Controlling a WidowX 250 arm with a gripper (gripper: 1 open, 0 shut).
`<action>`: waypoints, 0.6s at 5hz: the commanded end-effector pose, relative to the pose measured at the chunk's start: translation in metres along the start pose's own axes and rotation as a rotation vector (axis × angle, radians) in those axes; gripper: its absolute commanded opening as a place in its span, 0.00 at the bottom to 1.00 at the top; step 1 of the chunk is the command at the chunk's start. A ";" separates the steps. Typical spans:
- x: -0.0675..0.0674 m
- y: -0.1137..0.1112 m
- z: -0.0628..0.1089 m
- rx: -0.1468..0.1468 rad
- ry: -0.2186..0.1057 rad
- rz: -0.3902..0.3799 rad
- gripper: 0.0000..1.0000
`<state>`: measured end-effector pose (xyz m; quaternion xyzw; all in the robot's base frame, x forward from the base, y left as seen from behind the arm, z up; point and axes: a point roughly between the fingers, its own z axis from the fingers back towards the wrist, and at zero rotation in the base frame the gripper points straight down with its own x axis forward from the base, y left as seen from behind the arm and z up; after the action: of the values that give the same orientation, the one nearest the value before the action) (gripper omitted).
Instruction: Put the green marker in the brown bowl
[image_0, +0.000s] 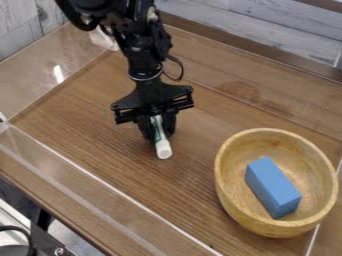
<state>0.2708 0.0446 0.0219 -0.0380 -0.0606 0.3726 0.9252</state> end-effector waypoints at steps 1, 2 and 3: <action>0.006 -0.003 0.005 0.000 -0.045 -0.028 0.00; 0.008 -0.002 0.003 0.008 -0.055 -0.045 0.00; 0.009 -0.002 0.001 0.015 -0.062 -0.060 0.00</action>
<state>0.2755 0.0484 0.0213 -0.0197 -0.0806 0.3504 0.9329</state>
